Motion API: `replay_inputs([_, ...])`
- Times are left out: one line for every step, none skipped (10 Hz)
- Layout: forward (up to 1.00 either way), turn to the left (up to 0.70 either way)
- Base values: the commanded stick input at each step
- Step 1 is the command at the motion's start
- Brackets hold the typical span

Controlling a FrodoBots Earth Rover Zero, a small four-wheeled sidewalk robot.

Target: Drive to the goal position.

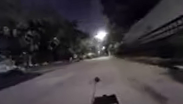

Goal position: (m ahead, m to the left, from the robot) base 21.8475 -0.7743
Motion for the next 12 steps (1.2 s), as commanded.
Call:
replay_inputs([1.00,-0.40])
replay_inputs([1.00,-0.40])
replay_inputs([1.00,-0.40])
replay_inputs([1.00,-0.40])
replay_inputs([1.00,-0.40])
replay_inputs([1.00,-0.33])
replay_inputs([1.00,-0.04])
replay_inputs([1.00,0.00])
replay_inputs([1.00,0.00])
replay_inputs([1.00,0.00])
replay_inputs([1.00,0.00])
replay_inputs([1.00,0.00])
